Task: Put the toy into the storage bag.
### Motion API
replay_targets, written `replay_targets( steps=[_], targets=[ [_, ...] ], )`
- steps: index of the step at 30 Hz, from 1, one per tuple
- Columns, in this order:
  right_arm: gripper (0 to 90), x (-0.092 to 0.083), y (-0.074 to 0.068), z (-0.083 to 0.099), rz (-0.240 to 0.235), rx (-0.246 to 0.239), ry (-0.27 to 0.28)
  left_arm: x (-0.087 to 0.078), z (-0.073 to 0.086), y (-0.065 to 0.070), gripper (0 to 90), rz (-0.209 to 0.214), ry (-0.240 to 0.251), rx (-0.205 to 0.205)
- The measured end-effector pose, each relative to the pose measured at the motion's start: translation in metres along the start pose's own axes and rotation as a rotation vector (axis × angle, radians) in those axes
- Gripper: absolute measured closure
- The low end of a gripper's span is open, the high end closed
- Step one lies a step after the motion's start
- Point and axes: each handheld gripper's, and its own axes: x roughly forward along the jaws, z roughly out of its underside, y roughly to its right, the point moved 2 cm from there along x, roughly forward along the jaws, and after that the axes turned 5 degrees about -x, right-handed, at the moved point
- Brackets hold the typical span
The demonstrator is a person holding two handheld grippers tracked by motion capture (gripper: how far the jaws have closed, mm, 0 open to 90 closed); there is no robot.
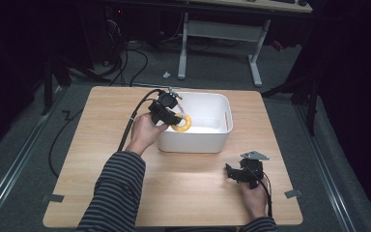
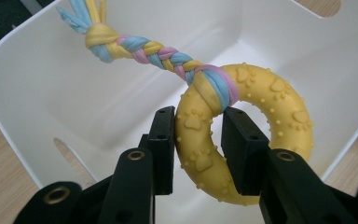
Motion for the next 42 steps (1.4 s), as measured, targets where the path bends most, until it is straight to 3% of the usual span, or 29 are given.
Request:
replay_targets(
  steps=[6, 10, 22, 28, 33, 42],
  targets=[
    [15.9, 0.000, 0.000, 0.000, -0.001, 0.000, 0.000, 0.003, 0.004, -0.004, 65.7, -0.009, -0.017, -0.009],
    [15.9, 0.000, 0.000, 0.000, 0.000, 0.000, 0.000, 0.005, 0.005, -0.003, 65.5, 0.014, -0.037, -0.023],
    [15.9, 0.000, 0.000, 0.000, 0.000, -0.001, 0.000, 0.008, 0.004, -0.001, 65.1, 0.018, -0.037, -0.036],
    [15.9, 0.000, 0.000, 0.000, -0.002, -0.003, 0.002, 0.001, 0.004, -0.002, 53.9, 0.023, -0.013, -0.039],
    [15.9, 0.000, 0.000, 0.000, -0.004, -0.004, 0.001, -0.018, 0.005, -0.004, 45.1, 0.034, 0.057, -0.048],
    [15.9, 0.000, 0.000, 0.000, -0.005, -0.005, 0.002, -0.043, 0.012, -0.007, 42.0, 0.020, 0.126, -0.058]
  ],
)
